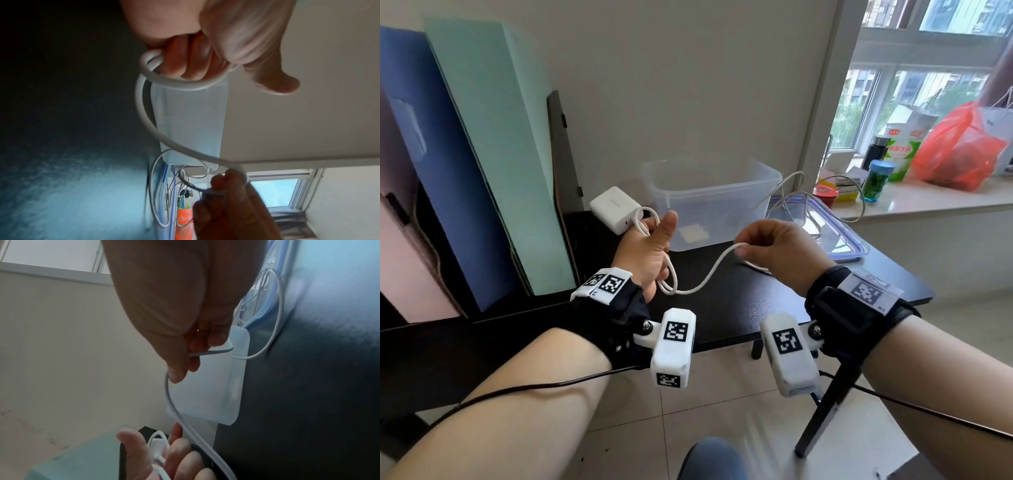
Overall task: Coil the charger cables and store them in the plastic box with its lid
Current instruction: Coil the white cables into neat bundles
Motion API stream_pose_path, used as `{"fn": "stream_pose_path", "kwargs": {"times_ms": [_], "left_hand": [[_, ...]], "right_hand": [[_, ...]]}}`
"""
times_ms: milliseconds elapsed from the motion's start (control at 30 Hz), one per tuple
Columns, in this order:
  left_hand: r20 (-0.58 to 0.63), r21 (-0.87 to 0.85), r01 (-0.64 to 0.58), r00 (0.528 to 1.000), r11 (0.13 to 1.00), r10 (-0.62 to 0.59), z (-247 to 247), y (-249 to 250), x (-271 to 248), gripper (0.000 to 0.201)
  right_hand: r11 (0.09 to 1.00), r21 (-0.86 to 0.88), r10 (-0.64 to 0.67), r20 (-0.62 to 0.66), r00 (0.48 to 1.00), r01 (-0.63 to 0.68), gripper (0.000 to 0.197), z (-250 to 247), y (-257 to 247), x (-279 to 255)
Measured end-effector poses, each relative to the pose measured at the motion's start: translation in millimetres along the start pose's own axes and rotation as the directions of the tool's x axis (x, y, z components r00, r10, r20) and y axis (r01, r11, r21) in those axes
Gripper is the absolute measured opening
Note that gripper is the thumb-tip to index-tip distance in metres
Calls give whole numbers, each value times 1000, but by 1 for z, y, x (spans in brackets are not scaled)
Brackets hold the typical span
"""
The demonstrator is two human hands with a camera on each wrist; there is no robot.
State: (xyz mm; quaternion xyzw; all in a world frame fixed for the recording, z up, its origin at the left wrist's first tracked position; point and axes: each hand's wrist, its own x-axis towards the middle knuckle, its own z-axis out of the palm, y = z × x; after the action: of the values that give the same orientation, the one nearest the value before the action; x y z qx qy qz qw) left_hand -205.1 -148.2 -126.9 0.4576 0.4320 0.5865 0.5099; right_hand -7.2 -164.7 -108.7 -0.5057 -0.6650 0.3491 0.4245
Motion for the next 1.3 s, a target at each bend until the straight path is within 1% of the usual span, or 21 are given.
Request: {"fn": "stream_pose_path", "kwargs": {"times_ms": [67,133,233,267,300,400,533,600,667,700,767,833,867,967,1067,1200,1300], "left_hand": [[62,25,-24,998,999,23,3,-3,-2,71],[125,41,-45,991,998,39,7,-5,-5,75],[207,47,-47,978,998,36,13,-7,-8,91],[226,69,-51,973,996,34,15,-7,-9,93],[244,104,-53,969,993,26,16,-7,-10,88],[277,187,-23,960,982,-30,21,-7,-14,57],[346,143,-38,938,989,-14,25,-11,-14,42],[312,168,-55,950,984,0,25,-12,-16,30],[235,192,-42,972,981,-5,24,-12,-18,7],[211,182,-24,977,983,-15,24,-12,-19,7],[187,137,-3,982,991,-23,23,-13,-20,17],[199,94,-9,980,996,-10,23,-13,-20,20],[215,83,-12,977,996,-7,23,-13,-19,19],[252,105,-29,968,994,2,24,-16,-18,8],[294,157,-40,956,987,-8,24,-19,-17,7],[348,115,-27,937,993,-15,24,-17,-18,2],[351,163,-45,936,986,-16,22,-18,-15,23]], "right_hand": [[1000,-15,-9,-17,1000,9,17,2,-3,1],[1000,-26,-15,-36,999,14,21,4,-5,1],[1000,9,-27,-37,999,27,22,8,-8,-1],[999,11,-31,-45,999,31,22,10,-9,-1],[999,15,-37,-56,998,38,22,12,-11,-1],[998,38,-51,-83,995,54,23,18,-15,2],[997,68,-42,-67,997,47,20,24,-18,6],[993,109,-51,-31,998,54,18,24,-19,6],[991,109,-71,-4,997,71,20,22,-18,6],[993,93,-78,0,997,78,20,20,-16,5],[996,24,-80,-1,997,80,16,16,-12,5],[996,-69,-65,-16,998,64,14,14,-7,4],[995,-85,-54,-28,998,52,13,15,-6,3],[999,-15,-36,-56,998,35,11,17,-9,2],[993,118,-17,-27,999,20,11,23,-17,3],[979,202,-2,2,1000,1,11,28,-22,3],[977,213,-4,-25,1000,9,16,29,-21,4]]}}
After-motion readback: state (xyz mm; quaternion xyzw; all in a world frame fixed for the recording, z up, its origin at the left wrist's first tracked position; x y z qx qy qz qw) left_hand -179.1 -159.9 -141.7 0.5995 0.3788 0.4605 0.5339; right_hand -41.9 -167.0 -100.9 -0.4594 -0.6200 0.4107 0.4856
